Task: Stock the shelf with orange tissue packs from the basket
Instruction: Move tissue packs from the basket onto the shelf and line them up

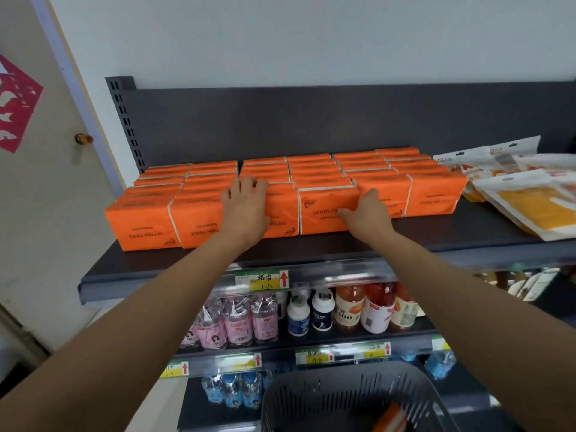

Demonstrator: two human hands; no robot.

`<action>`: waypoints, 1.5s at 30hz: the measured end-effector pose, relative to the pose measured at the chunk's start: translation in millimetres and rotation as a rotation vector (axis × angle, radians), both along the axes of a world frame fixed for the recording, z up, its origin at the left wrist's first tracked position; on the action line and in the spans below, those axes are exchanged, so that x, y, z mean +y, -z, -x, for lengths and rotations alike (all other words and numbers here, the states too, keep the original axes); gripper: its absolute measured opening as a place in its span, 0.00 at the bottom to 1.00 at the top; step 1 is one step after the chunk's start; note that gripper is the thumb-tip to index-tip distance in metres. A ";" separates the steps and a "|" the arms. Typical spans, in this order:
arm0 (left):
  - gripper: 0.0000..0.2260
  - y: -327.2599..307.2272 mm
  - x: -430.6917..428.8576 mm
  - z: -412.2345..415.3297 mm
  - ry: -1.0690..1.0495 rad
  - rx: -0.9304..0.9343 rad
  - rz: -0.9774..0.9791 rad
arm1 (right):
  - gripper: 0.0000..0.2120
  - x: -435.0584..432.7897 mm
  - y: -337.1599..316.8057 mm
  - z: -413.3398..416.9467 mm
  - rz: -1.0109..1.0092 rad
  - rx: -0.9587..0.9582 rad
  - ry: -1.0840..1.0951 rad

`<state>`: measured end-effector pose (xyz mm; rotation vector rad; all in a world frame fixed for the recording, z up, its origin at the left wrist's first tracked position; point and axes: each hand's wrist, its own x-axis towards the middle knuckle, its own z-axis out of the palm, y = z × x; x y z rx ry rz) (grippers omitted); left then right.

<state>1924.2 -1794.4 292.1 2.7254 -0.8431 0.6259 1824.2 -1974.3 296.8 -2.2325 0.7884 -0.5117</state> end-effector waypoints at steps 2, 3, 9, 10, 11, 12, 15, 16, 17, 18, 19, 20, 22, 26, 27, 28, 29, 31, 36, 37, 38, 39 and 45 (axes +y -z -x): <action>0.24 -0.5 -4.0 16.6 0.054 -0.052 0.092 | 0.21 -0.2 4.2 13.4 0.008 -0.041 0.018; 0.22 0.2 -7.1 27.1 0.095 -0.077 0.140 | 0.19 -1.0 7.2 21.2 0.015 -0.057 0.028; 0.11 26.9 -31.2 95.3 0.387 -0.034 0.231 | 0.10 5.4 26.0 75.3 0.140 -0.214 0.016; 0.10 33.1 -35.2 105.8 0.429 -0.020 0.224 | 0.10 7.7 26.3 83.3 0.181 -0.259 0.003; 0.10 39.7 -39.7 116.0 0.464 0.002 0.219 | 0.10 8.7 26.6 90.5 0.206 -0.288 -0.019; 0.09 47.6 -44.1 125.6 0.489 0.037 0.208 | 0.10 8.8 28.0 97.2 0.214 -0.298 -0.044; 0.09 78.3 -56.4 147.5 0.510 0.209 0.115 | 0.10 2.5 43.7 115.5 0.207 -0.228 -0.088; 0.09 90.9 -59.7 152.7 0.499 0.295 0.072 | 0.09 0.2 54.2 121.9 0.211 -0.184 -0.098; 0.09 103.8 -62.5 157.0 0.488 0.395 0.024 | 0.09 -2.0 67.7 128.2 0.215 -0.136 -0.109; 0.10 117.9 -65.3 160.0 0.476 0.501 -0.030 | 0.08 -4.6 82.7 134.4 0.214 -0.085 -0.126; 0.10 132.9 -67.3 162.0 0.455 0.607 -0.085 | 0.08 -6.9 99.9 139.8 0.207 -0.024 -0.147; 0.10 148.2 -68.0 163.4 0.422 0.698 -0.135 | 0.08 -10.3 117.6 144.4 0.195 0.045 -0.171; 0.10 178.5 -67.8 165.7 0.359 0.828 -0.208 | 0.10 -17.6 150.4 150.1 0.172 0.203 -0.228; 0.11 234.3 -60.8 178.9 0.236 0.983 -0.338 | 0.13 -31.4 210.2 151.5 0.094 0.519 -0.377; 0.11 249.5 -56.3 181.9 0.202 1.020 -0.373 | 0.12 -32.7 225.6 150.9 0.087 0.612 -0.430; 0.12 264.2 -50.9 185.2 0.186 1.053 -0.415 | 0.11 -33.5 240.6 150.9 0.090 0.693 -0.477; 0.12 279.5 -45.6 188.3 0.188 1.083 -0.461 | 0.10 -32.9 254.0 150.8 0.082 0.767 -0.508; 0.13 306.5 -34.3 195.8 0.218 1.123 -0.545 | 0.10 -32.8 280.6 150.2 -0.015 0.871 -0.540; 0.18 368.3 -13.3 212.6 0.179 1.238 -0.738 | 0.20 -37.6 350.5 149.7 -0.013 1.040 -0.608; 0.19 376.7 -11.8 214.5 0.164 1.279 -0.760 | 0.22 -38.0 359.8 149.7 -0.032 1.054 -0.599; 0.21 379.7 -10.9 217.1 0.150 1.318 -0.771 | 0.23 -37.7 366.6 150.1 -0.051 1.067 -0.603; 0.23 380.6 -11.6 220.2 0.132 1.357 -0.788 | 0.22 -35.8 369.3 150.0 -0.070 1.091 -0.616; 0.28 396.4 -13.1 222.3 0.055 1.454 -0.650 | 0.23 -32.7 389.4 149.0 -0.116 1.006 -0.537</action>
